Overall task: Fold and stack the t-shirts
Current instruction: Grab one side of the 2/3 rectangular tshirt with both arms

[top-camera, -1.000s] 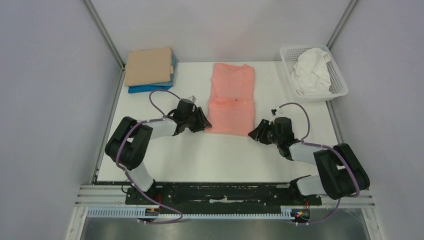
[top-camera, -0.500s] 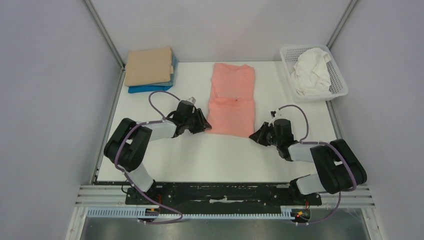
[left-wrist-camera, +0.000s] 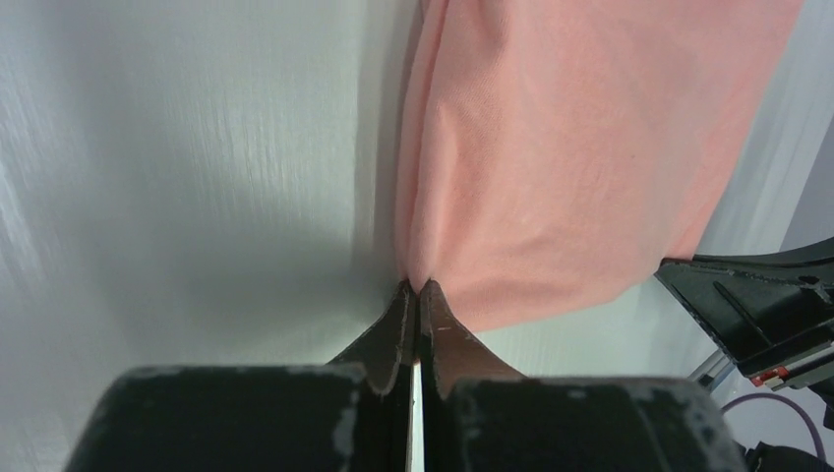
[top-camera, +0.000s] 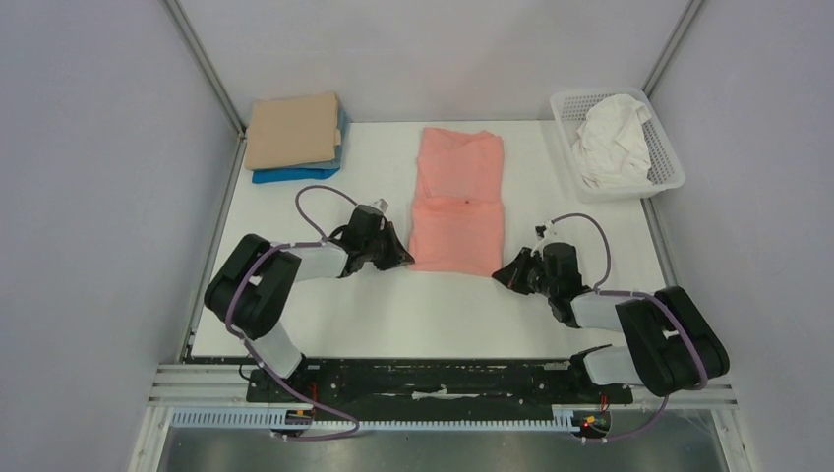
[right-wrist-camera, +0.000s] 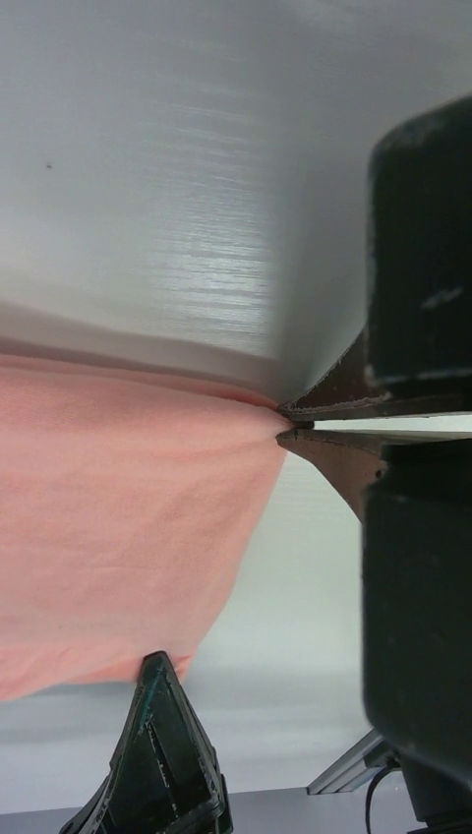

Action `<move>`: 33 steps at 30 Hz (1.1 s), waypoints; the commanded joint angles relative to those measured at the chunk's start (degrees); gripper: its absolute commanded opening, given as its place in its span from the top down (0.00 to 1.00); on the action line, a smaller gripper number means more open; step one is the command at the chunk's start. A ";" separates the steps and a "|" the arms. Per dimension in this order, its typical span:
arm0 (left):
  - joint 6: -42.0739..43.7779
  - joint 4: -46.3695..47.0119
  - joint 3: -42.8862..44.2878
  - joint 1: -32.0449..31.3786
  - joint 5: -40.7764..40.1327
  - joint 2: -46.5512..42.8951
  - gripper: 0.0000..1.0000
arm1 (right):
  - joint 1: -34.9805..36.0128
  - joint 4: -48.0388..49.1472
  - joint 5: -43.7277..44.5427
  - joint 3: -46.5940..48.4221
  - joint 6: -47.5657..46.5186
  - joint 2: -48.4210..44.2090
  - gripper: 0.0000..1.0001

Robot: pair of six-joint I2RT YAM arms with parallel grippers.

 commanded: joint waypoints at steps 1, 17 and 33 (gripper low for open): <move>-0.83 -7.53 -5.82 -2.44 -1.29 -2.97 0.98 | 1.49 -4.05 -2.20 -3.14 -1.28 -6.12 1.00; -6.80 -21.22 -22.31 -20.45 -1.27 -40.77 0.98 | 14.02 -46.98 -3.25 -5.54 -8.23 -46.05 1.00; -11.75 -24.96 -16.68 -22.20 -10.49 -52.70 0.98 | 14.30 -33.13 -2.13 5.77 -5.35 -45.87 1.00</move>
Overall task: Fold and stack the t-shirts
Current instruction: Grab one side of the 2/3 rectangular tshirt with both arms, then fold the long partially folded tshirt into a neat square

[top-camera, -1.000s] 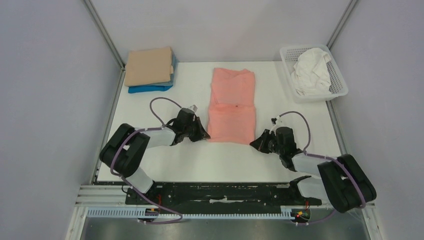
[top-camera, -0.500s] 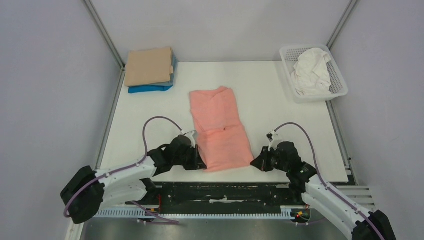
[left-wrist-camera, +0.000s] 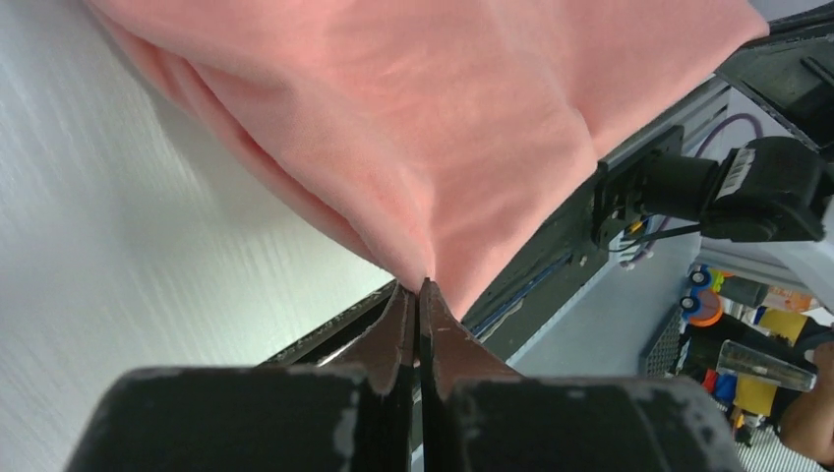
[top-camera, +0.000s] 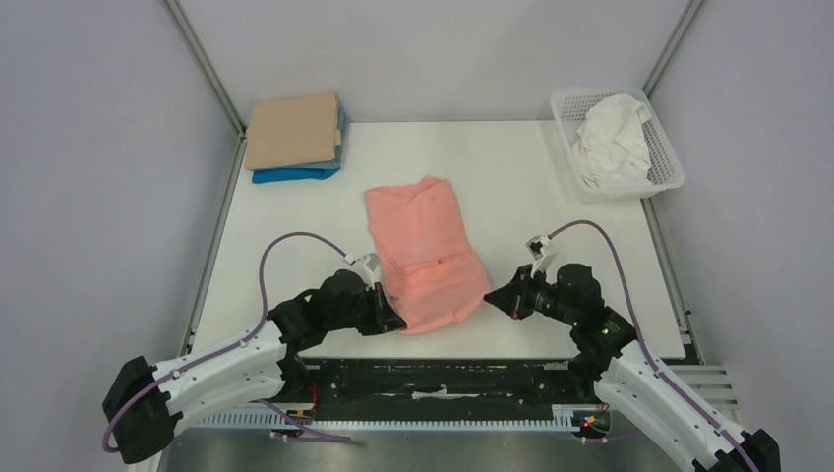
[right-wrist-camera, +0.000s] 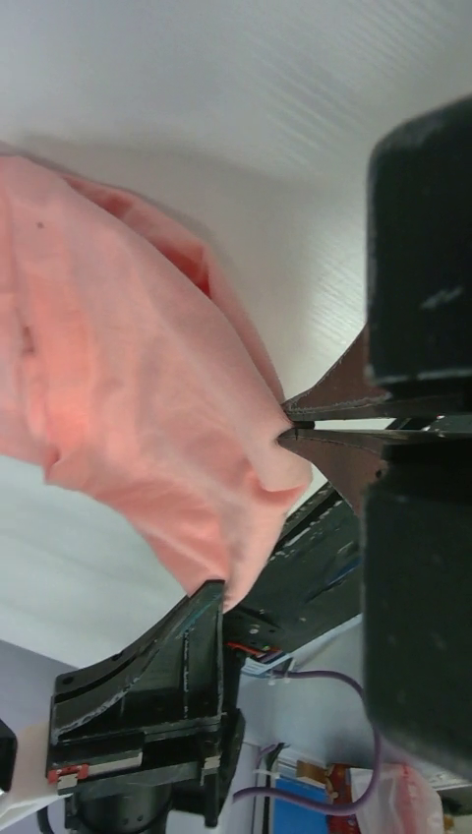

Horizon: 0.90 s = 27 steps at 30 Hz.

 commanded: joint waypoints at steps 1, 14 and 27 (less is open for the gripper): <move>-2.09 -2.12 7.24 -0.03 -7.83 -0.12 0.98 | 0.24 9.16 4.28 5.94 0.44 4.62 1.00; 3.70 -4.50 21.99 14.80 -11.05 12.01 0.98 | 0.14 15.70 14.82 26.27 -5.09 26.82 1.00; 7.29 -3.52 33.82 26.83 -11.40 26.02 0.98 | -4.20 17.98 15.75 45.40 -9.40 49.48 1.00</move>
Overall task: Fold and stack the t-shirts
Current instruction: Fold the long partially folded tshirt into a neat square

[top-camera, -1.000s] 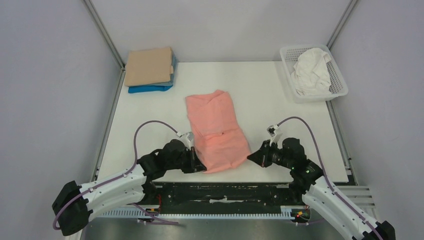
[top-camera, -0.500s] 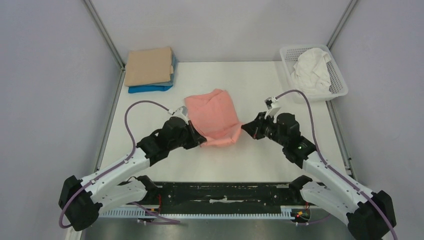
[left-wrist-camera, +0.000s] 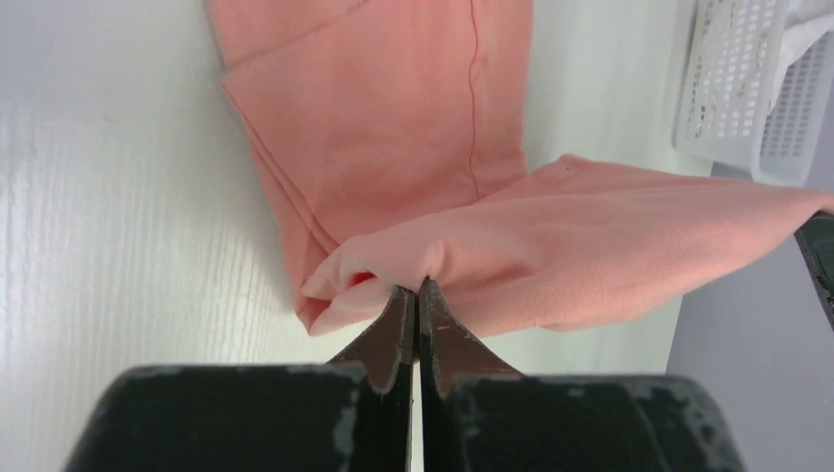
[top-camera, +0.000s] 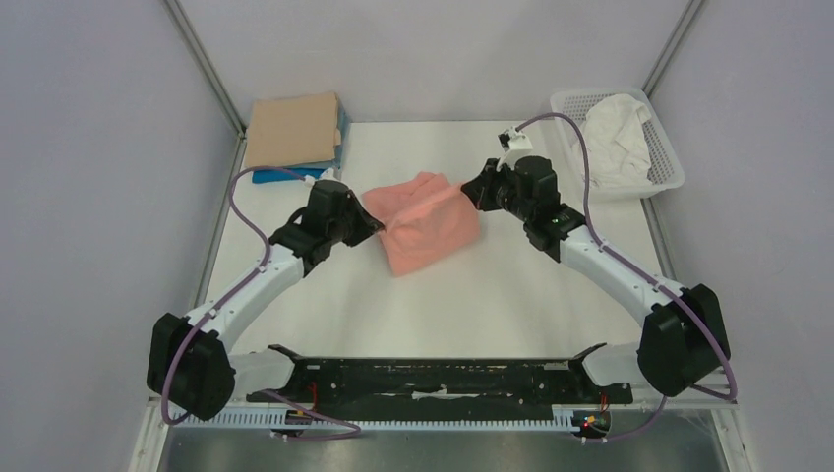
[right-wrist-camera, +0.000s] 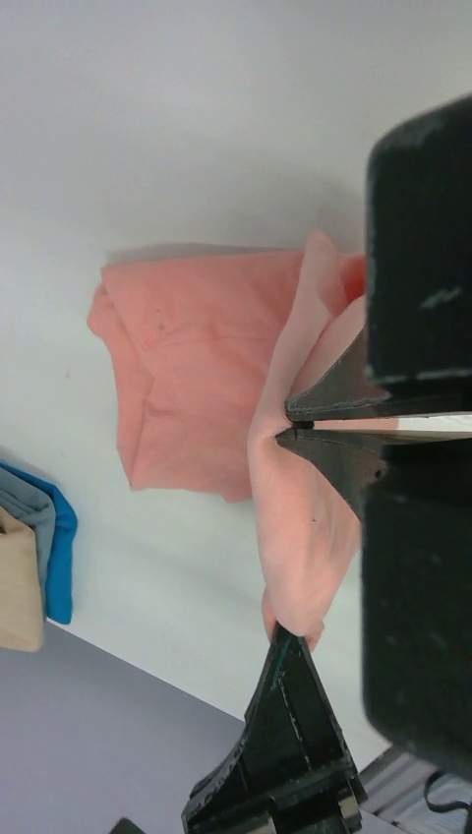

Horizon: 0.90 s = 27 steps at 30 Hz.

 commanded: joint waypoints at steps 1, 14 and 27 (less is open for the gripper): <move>3.80 0.50 6.07 3.24 -1.18 4.70 0.98 | -2.07 4.84 -1.09 6.11 -1.98 5.24 1.00; 7.25 2.24 19.65 12.45 3.13 23.57 0.98 | -5.74 10.32 -6.29 19.40 -0.85 25.96 1.00; 9.59 -0.06 36.60 16.39 10.18 47.35 0.97 | -8.10 15.43 -5.68 25.22 0.46 40.58 1.00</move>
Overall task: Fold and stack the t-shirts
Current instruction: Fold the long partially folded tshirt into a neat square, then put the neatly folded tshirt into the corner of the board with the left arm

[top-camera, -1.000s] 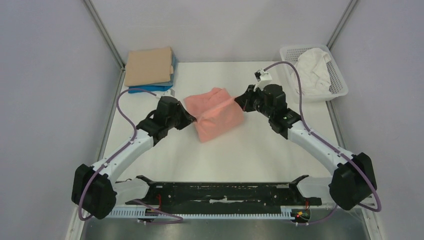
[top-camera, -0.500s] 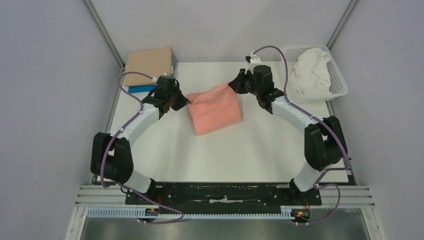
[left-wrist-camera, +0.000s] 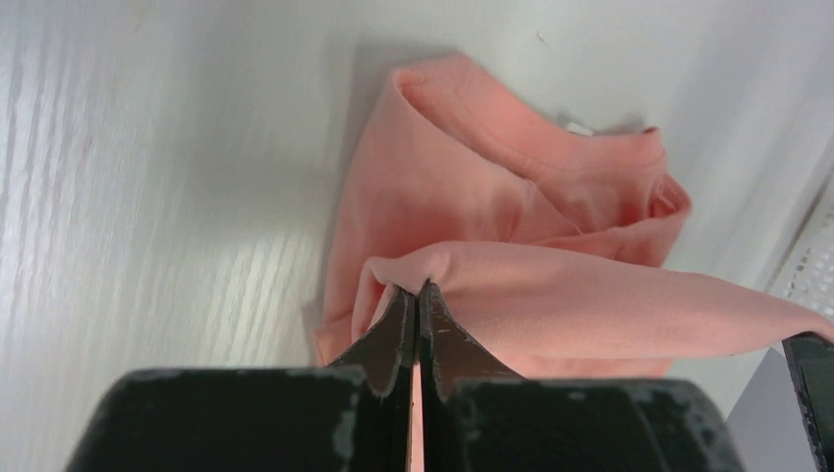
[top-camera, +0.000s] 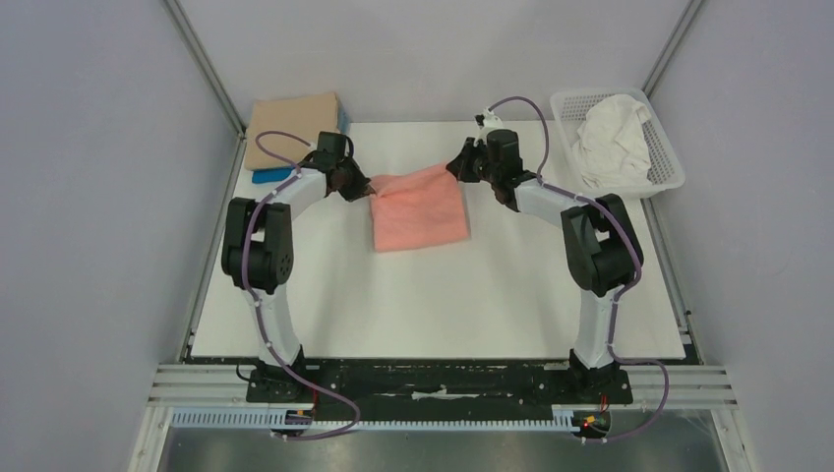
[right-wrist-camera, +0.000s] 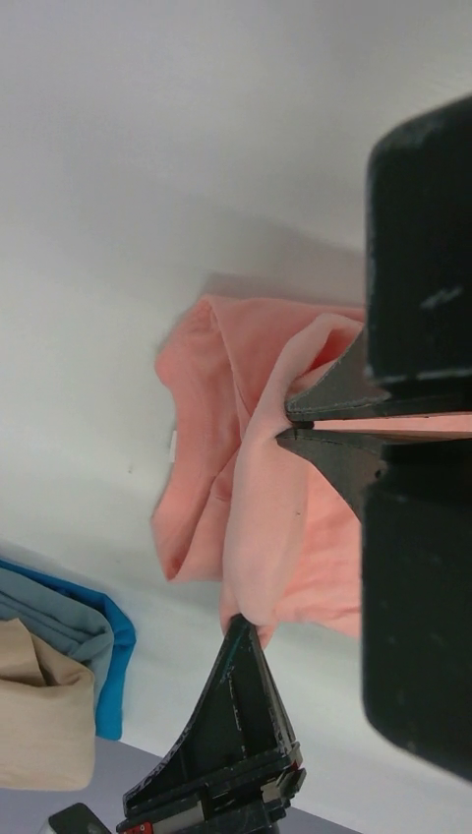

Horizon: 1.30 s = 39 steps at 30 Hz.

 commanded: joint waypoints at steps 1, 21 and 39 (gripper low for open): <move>4.04 -0.87 7.89 0.98 2.56 5.75 0.92 | -1.55 5.43 0.18 3.37 1.05 3.96 1.00; 7.55 1.18 10.86 -0.24 17.57 4.38 0.19 | -1.75 13.97 -15.75 -7.55 4.47 -4.06 0.02; 7.04 -11.68 31.32 -0.24 9.07 27.25 0.18 | -1.44 2.74 -4.94 14.20 1.01 24.05 0.02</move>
